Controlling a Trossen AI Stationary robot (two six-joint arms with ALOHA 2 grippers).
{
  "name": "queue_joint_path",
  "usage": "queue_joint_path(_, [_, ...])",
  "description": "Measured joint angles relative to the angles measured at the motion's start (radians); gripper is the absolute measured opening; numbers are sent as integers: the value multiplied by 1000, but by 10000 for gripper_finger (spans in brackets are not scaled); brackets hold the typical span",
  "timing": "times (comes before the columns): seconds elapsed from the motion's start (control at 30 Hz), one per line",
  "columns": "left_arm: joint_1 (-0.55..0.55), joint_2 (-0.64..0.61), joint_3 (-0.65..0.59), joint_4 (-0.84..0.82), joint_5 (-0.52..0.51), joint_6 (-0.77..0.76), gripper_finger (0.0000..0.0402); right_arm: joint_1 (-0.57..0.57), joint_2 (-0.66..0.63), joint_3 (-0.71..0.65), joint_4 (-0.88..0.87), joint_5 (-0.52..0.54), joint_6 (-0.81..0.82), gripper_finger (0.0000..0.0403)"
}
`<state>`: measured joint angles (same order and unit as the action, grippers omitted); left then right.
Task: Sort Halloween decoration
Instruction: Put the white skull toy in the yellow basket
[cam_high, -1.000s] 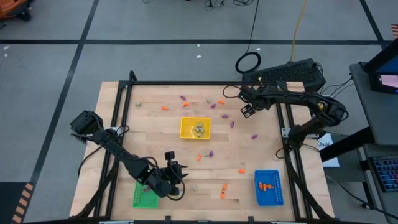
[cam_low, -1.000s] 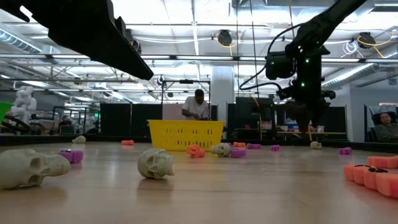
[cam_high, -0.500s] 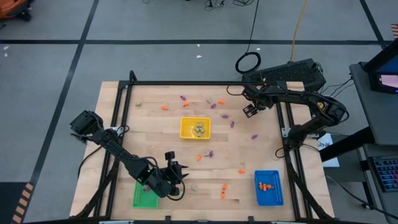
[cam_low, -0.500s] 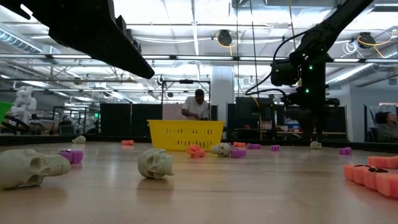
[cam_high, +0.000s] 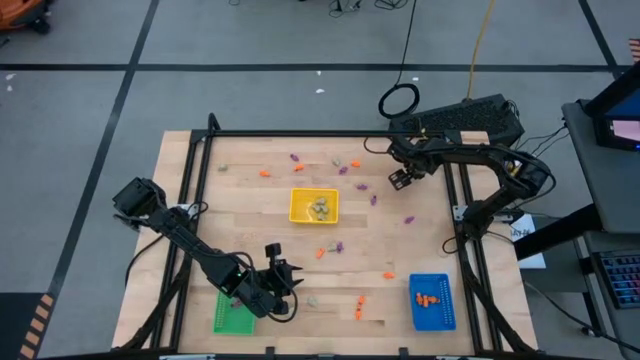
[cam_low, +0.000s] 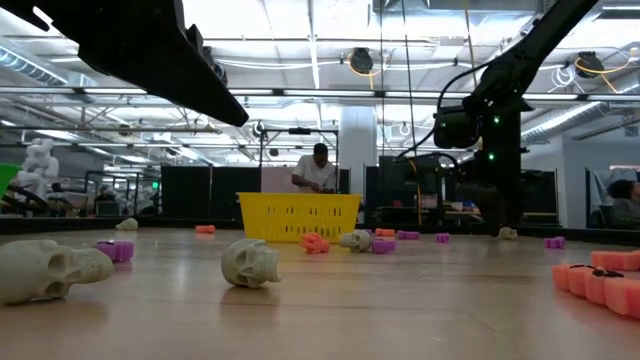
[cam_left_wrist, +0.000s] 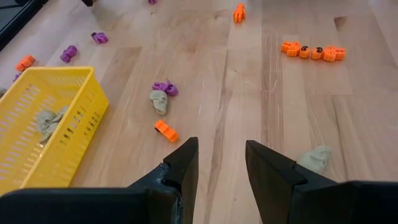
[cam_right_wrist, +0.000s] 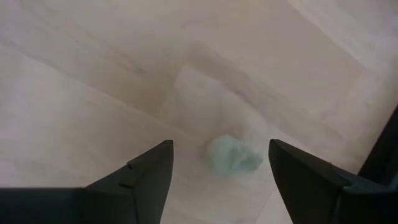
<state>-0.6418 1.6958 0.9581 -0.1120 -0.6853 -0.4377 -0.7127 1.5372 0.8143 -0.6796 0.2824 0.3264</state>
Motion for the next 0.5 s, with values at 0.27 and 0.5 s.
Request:
queue_joint_path(0.27, [0,0,0,0,0,0,132,-36,0,0,-10,-54,-32,249])
queue_joint_path(0.5, [0,0,0,0,0,0,132,-46,-1,-20,26,-97,-72,249])
